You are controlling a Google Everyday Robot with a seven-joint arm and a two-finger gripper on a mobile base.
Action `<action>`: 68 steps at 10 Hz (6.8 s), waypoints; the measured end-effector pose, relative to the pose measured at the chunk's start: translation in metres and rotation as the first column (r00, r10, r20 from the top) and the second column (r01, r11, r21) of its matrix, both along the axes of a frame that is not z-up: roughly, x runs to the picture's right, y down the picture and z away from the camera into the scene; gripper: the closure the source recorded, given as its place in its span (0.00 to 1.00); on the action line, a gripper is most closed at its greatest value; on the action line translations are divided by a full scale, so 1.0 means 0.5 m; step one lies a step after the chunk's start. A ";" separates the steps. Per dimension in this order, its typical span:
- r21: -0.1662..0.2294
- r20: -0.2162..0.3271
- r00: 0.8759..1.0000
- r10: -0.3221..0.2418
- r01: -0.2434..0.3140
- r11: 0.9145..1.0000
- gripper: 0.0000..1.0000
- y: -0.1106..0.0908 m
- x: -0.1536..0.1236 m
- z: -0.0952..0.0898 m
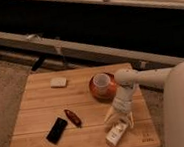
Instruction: Stand the bottle upright
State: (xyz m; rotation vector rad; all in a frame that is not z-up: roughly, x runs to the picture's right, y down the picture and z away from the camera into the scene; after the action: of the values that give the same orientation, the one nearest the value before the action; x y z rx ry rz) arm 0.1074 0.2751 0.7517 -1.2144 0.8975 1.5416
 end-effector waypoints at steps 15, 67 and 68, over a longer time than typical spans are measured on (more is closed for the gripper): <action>0.026 -0.006 1.000 -0.015 0.015 1.000 0.20 0.002 -0.011 0.013; 0.741 0.596 0.720 -0.356 -0.321 0.589 1.00 -0.293 -0.067 -0.337; 0.741 0.596 0.720 -0.357 -0.321 0.590 1.00 -0.293 -0.067 -0.337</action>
State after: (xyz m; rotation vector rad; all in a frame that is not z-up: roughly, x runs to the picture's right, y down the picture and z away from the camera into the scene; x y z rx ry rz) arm 0.0740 0.1287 0.5832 -0.9160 -0.3492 1.0590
